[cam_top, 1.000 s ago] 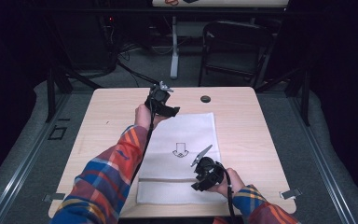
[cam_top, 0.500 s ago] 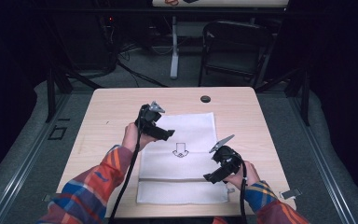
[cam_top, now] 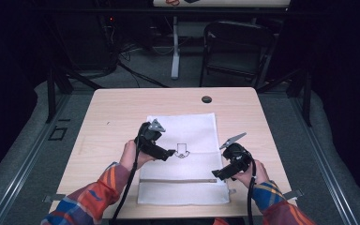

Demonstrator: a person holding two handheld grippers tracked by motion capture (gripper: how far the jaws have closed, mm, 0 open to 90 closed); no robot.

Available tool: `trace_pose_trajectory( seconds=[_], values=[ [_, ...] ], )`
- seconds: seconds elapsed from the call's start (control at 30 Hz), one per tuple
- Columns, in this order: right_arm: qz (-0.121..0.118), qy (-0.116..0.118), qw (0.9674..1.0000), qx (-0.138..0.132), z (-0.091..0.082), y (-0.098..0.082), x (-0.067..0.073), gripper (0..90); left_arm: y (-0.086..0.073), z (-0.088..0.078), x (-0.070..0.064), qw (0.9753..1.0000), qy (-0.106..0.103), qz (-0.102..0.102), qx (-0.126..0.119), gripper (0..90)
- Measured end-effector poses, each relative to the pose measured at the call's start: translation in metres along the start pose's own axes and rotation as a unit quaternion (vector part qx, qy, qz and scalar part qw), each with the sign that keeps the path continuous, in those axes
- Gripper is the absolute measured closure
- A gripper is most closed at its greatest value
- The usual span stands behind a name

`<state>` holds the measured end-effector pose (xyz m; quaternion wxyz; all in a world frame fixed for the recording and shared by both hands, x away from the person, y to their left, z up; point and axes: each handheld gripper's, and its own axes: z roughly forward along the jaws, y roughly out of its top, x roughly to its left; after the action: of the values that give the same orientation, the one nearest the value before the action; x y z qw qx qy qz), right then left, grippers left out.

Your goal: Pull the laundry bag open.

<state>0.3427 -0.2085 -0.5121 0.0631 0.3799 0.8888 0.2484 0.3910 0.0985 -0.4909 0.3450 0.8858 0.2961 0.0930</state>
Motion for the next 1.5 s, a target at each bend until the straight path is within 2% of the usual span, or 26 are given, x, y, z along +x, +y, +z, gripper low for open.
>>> trace_pose_trajectory(
  seconds=[0.2,0.27,0.43,0.5,0.63,0.7,0.77,0.8,0.87,0.93,0.97,1.0,1.03,1.13,1.2,1.23,1.27,1.3,1.33,1.37,1.4,1.43,1.5],
  values=[
    [0.001,-0.007,1.0000,-0.006,-0.003,-0.002,-0.004,14.3,-0.003,0.005,-0.009,1.0000,-0.006,0.007,-0.001,7.8],
    [0.008,-0.004,0.9999,-0.012,-0.002,-0.003,-0.005,15.7,-0.004,0.009,-0.013,0.9998,-0.016,0.011,-0.002,8.2],
    [0.010,-0.016,0.9998,-0.012,-0.001,-0.003,-0.009,24.9,-0.001,0.021,-0.022,0.9995,-0.023,0.019,-0.004,11.1],
    [0.018,-0.009,0.9997,-0.013,0.000,-0.004,-0.011,27.5,0.001,0.027,-0.026,0.9992,-0.033,0.021,-0.006,13.9],
    [0.014,-0.013,0.9998,-0.007,0.002,-0.004,-0.013,39.1,0.005,0.039,-0.038,0.9980,-0.054,0.033,-0.003,16.1],
    [0.017,-0.011,0.9998,-0.008,0.003,-0.005,-0.013,48.9,0.007,0.046,-0.046,0.9963,-0.074,0.042,0.001,20.6],
    [0.008,-0.006,0.9999,-0.003,0.002,-0.006,-0.012,61.0,0.008,0.051,-0.057,0.9950,-0.077,0.063,0.009,23.8],
    [0.006,0.001,1.0000,-0.002,0.002,-0.007,-0.011,66.0,0.009,0.055,-0.062,0.9936,-0.091,0.066,0.011,26.8],
    [0.000,0.010,0.9999,0.004,0.001,-0.009,-0.009,73.9,0.010,0.061,-0.071,0.9915,-0.100,0.082,0.018,30.9],
    [-0.007,0.017,0.9997,0.013,0.000,-0.012,-0.006,80.9,0.009,0.069,-0.079,0.9882,-0.128,0.081,0.016,36.5],
    [-0.007,0.021,0.9997,0.013,0.001,-0.014,-0.004,84.3,0.009,0.071,-0.082,0.9877,-0.130,0.085,0.018,39.0],
    [-0.012,0.017,0.9996,0.019,0.002,-0.015,-0.003,86.4,0.008,0.077,-0.087,0.9849,-0.148,0.088,0.015,41.6],
    [-0.019,0.023,0.9992,0.025,0.004,-0.017,-0.001,88.8,0.008,0.081,-0.091,0.9828,-0.160,0.091,0.017,44.1],
    [-0.021,0.025,0.9986,0.041,0.011,-0.020,0.003,90.0,0.009,0.087,-0.101,0.9799,-0.162,0.113,0.026,52.1],
    [-0.028,0.025,0.9980,0.051,0.015,-0.020,0.004,90.0,0.009,0.091,-0.105,0.9773,-0.172,0.119,0.033,56.4],
    [-0.028,0.032,0.9976,0.055,0.016,-0.020,0.005,90.0,0.009,0.093,-0.107,0.9775,-0.169,0.122,0.034,58.4],
    [-0.024,0.038,0.9977,0.051,0.019,-0.021,0.005,90.0,0.008,0.096,-0.109,0.9764,-0.176,0.121,0.032,60.5],
    [-0.028,0.036,0.9972,0.059,0.021,-0.021,0.006,90.0,0.008,0.098,-0.110,0.9748,-0.178,0.127,0.042,63.0],
    [-0.035,0.034,0.9963,0.071,0.022,-0.021,0.006,90.0,0.007,0.100,-0.112,0.9746,-0.179,0.128,0.040,63.7],
    [-0.024,0.044,0.9971,0.059,0.026,-0.022,0.007,90.0,0.008,0.102,-0.114,0.9746,-0.170,0.136,0.051,65.4],
    [-0.022,0.043,0.9970,0.061,0.028,-0.023,0.008,90.0,0.007,0.105,-0.115,0.9737,-0.177,0.134,0.052,66.2],
    [-0.017,0.044,0.9968,0.064,0.030,-0.022,0.008,90.0,0.007,0.106,-0.116,0.9747,-0.167,0.137,0.058,66.8],
    [-0.032,0.038,0.9952,0.084,0.031,-0.022,0.006,90.0,0.006,0.112,-0.117,0.9747,-0.173,0.131,0.053,71.2]
  ],
)
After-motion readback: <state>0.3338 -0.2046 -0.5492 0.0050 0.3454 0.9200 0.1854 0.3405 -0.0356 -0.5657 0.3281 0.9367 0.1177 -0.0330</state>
